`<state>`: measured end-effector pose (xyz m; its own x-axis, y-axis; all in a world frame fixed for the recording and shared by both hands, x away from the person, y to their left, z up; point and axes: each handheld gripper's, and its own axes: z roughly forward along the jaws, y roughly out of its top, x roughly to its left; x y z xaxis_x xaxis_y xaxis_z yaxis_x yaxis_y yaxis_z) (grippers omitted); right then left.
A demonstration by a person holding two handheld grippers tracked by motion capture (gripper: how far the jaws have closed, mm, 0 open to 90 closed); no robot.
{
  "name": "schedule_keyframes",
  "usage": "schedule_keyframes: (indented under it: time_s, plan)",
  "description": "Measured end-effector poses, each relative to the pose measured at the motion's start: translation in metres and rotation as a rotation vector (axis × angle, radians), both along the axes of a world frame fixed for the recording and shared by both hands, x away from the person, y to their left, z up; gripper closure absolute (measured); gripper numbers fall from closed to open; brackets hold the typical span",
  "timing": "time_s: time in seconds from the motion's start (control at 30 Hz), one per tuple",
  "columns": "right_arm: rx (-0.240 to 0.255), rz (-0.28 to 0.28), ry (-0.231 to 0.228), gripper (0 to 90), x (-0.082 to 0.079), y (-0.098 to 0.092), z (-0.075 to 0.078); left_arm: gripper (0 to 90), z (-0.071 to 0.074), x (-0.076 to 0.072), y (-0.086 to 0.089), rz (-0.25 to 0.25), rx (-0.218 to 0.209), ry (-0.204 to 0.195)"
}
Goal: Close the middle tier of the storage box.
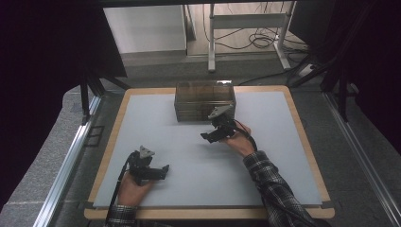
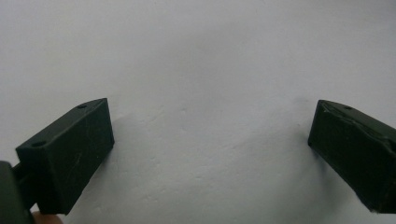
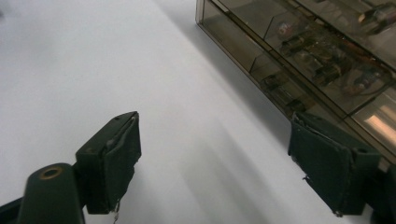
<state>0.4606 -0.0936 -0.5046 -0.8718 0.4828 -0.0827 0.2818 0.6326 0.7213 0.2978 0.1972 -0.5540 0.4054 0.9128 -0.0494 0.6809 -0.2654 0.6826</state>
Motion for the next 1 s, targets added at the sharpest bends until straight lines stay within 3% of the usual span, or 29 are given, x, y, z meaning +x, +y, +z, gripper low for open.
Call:
schedule_keyframes:
  time_s: [0.37,1.0]
  plan:
    - [-0.017,0.007,-0.004,9.3,-0.009,-0.003,0.000,0.8,0.000,0.000,0.000,0.000,0.000,0.000]
    - [-0.036,0.028,-0.009,6.9,-0.024,-0.011,0.001,0.8,0.000,0.000,0.000,0.000,0.000,0.000]
